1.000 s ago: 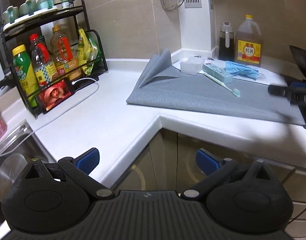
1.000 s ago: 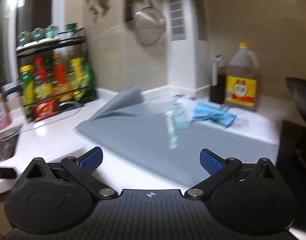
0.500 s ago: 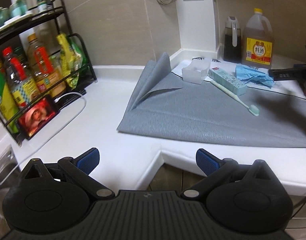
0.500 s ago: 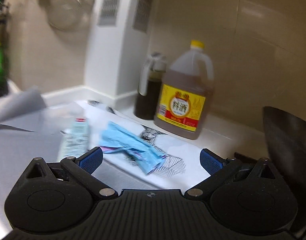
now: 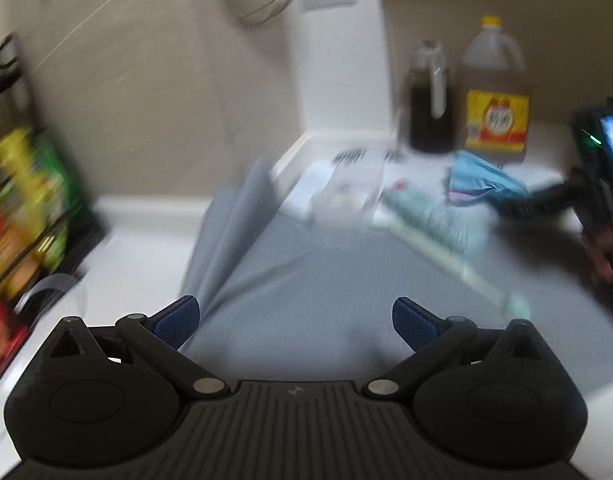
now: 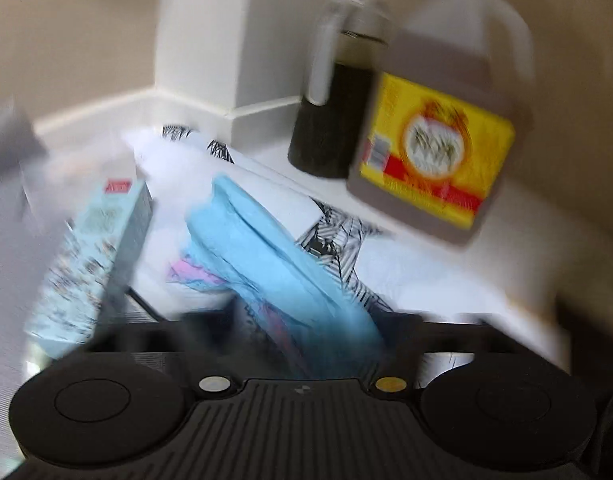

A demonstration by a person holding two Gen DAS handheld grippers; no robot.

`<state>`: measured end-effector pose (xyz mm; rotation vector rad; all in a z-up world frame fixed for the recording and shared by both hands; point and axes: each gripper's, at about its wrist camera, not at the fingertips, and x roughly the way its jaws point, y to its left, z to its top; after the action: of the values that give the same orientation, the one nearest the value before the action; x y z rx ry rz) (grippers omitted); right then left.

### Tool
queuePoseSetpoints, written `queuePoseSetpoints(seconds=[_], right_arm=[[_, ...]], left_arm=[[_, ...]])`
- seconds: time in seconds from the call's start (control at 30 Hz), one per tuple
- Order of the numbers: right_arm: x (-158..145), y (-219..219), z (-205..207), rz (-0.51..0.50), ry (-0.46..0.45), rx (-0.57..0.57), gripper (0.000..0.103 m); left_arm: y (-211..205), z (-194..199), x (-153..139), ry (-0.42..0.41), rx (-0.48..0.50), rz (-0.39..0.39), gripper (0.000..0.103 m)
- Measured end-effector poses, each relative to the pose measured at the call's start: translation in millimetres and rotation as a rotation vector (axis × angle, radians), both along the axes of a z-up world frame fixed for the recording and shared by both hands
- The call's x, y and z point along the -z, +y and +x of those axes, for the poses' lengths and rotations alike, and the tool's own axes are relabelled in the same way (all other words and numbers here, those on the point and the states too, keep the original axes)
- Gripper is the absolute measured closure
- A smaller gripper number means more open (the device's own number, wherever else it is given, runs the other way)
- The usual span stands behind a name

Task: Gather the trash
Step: 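Grasp the blue cloth with the right gripper while the left gripper grasps the clear plastic box, then carry the clear box and blue cloth down over the blue bin with both grippers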

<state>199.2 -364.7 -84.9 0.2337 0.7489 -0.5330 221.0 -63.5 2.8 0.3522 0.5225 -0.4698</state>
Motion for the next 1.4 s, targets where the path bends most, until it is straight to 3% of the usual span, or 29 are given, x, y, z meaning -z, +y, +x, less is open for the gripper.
queuePoseSetpoints(seconds=[0.03, 0.13, 0.23, 0.4, 0.63, 0.73, 0.8, 0.83, 0.87, 0.97, 1.4], right_arm=[[-2, 0, -11, 0.031, -0.035, 0.049, 0.069], [2, -2, -37, 0.103, -0.123, 0.118, 0.069], [6, -5, -41, 0.064, -0.122, 0.124, 0.069], [6, -13, -41, 0.089, -0.138, 0.114, 0.066], [10, -10, -35, 0.077, -0.148, 0.076, 0.029], [10, -8, -34, 0.065, -0.138, 0.076, 0.029], [10, -7, -34, 0.054, -0.132, 0.089, 0.034], [10, -7, -35, 0.046, -0.130, 0.099, 0.050], [9, -7, -35, 0.045, -0.132, 0.103, 0.063], [9, -7, -40, 0.048, -0.151, 0.101, 0.069], [-7, -3, -54, 0.049, -0.308, 0.100, 0.072]], left_arm=[[-13, 12, 2, -0.017, 0.021, -0.005, 0.000], [-49, 50, 15, -0.019, 0.078, 0.008, 0.000], [-78, 87, 31, 0.033, 0.098, 0.042, 0.000], [-106, 128, 50, 0.043, 0.100, 0.065, 0.000], [-121, 164, 63, 0.158, 0.092, 0.015, 0.000], [-123, 167, 66, 0.163, 0.094, 0.007, 0.000], [-120, 163, 63, 0.143, 0.088, -0.006, 0.016], [-120, 161, 61, 0.138, 0.081, -0.010, 0.028], [-119, 160, 59, 0.136, 0.074, -0.022, 0.030], [-114, 151, 49, 0.114, 0.073, -0.044, 0.033], [-76, 64, -2, 0.007, 0.068, -0.072, 0.035]])
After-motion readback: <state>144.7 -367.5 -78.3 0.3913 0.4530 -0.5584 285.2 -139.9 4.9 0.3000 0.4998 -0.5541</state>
